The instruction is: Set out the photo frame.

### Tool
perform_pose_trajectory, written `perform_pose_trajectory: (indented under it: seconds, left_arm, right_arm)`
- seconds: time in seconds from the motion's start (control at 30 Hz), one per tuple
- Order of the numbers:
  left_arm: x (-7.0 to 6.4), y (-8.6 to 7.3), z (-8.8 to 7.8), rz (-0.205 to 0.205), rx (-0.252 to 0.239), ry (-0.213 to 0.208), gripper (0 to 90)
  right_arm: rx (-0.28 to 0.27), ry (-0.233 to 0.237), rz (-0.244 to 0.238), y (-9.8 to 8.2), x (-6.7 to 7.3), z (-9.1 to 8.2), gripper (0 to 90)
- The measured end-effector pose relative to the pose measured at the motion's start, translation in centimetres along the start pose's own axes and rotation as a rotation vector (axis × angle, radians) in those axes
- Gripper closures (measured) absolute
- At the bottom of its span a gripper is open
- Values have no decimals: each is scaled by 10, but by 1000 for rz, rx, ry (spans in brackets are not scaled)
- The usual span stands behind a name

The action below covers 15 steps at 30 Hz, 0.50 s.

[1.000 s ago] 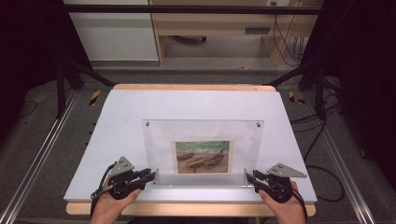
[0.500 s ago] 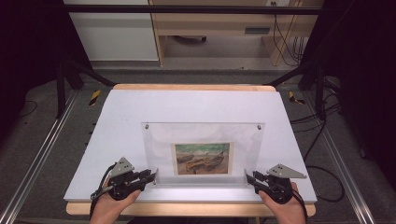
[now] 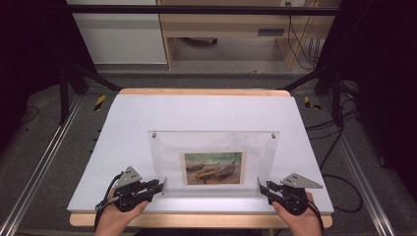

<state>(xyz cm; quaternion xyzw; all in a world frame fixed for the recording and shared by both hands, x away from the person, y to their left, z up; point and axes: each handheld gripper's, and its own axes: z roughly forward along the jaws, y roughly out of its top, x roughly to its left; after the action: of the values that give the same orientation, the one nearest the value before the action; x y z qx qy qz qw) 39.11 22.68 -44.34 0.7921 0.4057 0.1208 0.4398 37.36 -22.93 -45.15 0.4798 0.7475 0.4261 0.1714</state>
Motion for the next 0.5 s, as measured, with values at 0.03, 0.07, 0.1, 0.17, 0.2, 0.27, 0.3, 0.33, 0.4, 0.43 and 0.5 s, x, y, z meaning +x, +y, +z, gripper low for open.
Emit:
perform_pose_trajectory:
  seconds: [0.03,0.07,0.1,0.17,0.2,0.27,0.3,0.33,0.4,0.43,0.5]
  left_arm:
    - [0,0,0,1,1,0,711]
    - [0,0,0,2,2,1,711]
    - [0,0,0,3,2,1,711]
    - [0,0,0,4,4,0,710]
    - [0,0,0,4,5,0,710]
    - [0,0,0,5,7,-2,711]
    - [0,0,0,7,10,-4,709]
    - [-1,-1,0,6,12,-3,708]
    - [-2,-1,0,12,17,-2,706]
    - [-2,-1,0,15,20,0,705]
    - [-3,-1,0,17,22,2,704]
  right_arm:
    - [0,-1,-5,0,0,0,659]
    - [-1,-1,-10,0,0,0,659]
    - [-1,-1,-6,0,0,0,658]
    - [-1,-1,-9,0,0,0,658]
    - [-1,0,-9,0,0,0,658]
    - [3,-1,-8,-1,0,0,658]
    - [0,-2,-10,-1,0,0,658]
    - [1,-2,-15,-2,0,0,657]
    - [3,1,-19,-2,0,0,655]
    - [6,0,-15,-3,1,0,655]
    - [5,0,-25,-3,0,0,652]
